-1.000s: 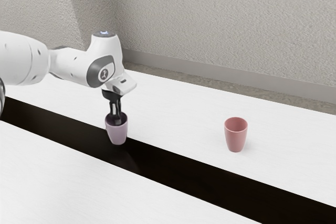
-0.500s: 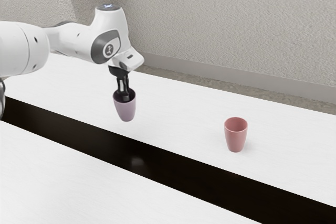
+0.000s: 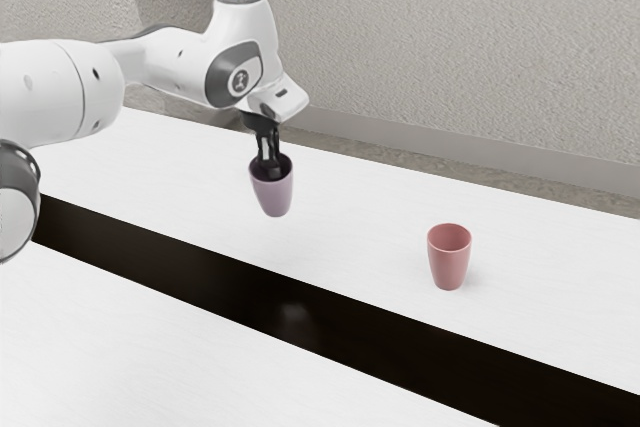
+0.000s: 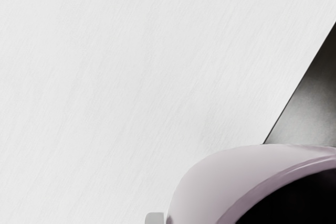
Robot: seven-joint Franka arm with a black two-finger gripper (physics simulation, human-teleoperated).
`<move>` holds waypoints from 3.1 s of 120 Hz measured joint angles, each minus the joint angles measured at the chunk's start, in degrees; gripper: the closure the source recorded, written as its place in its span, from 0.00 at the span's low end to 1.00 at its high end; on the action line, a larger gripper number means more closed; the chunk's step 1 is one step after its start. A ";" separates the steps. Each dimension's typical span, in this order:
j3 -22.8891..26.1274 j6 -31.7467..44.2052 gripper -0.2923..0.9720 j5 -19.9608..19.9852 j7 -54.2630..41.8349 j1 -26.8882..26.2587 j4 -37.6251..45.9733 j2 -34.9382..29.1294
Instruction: Place the left cup onto the right cup
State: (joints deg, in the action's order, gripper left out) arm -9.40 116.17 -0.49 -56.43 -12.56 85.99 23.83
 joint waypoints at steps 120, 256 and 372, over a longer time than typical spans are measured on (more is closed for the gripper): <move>-1.22 -1.89 0.85 2.29 0.44 -9.54 -13.71 6.80; 2.43 3.96 0.85 2.03 0.93 -15.33 -20.70 13.89; 8.50 9.22 0.85 1.16 -2.59 -11.18 -26.87 21.45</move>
State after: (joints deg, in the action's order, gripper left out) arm -0.90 125.39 0.68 -59.02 -23.74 59.12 45.28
